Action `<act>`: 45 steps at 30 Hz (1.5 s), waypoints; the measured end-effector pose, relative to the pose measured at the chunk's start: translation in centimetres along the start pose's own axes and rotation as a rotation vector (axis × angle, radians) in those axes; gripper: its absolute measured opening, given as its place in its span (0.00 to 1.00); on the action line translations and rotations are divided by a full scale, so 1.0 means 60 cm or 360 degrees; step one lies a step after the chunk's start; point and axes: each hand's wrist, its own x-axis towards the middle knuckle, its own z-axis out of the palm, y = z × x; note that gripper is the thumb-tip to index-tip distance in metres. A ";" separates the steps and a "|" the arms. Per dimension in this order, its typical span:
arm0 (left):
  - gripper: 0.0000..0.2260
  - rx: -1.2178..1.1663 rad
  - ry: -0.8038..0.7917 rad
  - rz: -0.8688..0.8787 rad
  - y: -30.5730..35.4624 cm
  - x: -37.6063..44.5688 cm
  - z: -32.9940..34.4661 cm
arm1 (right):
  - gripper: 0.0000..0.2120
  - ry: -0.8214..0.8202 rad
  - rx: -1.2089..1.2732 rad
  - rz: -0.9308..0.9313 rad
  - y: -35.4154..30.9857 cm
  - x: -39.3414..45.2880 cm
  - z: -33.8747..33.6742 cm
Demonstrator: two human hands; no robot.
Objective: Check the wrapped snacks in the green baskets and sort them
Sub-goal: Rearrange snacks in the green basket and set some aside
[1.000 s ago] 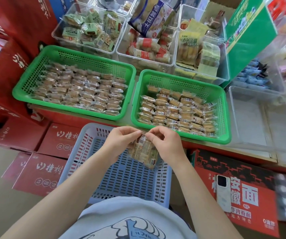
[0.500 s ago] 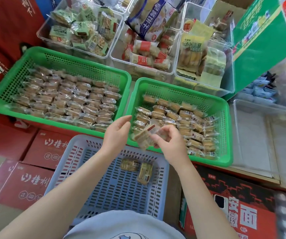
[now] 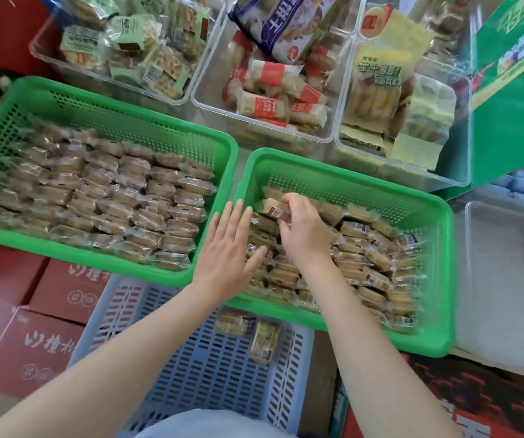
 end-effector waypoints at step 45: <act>0.11 -0.1733 -0.0227 -0.0272 0.048 -0.136 -0.159 | 0.04 -0.0382 0.1215 0.0653 -0.103 -0.198 -0.131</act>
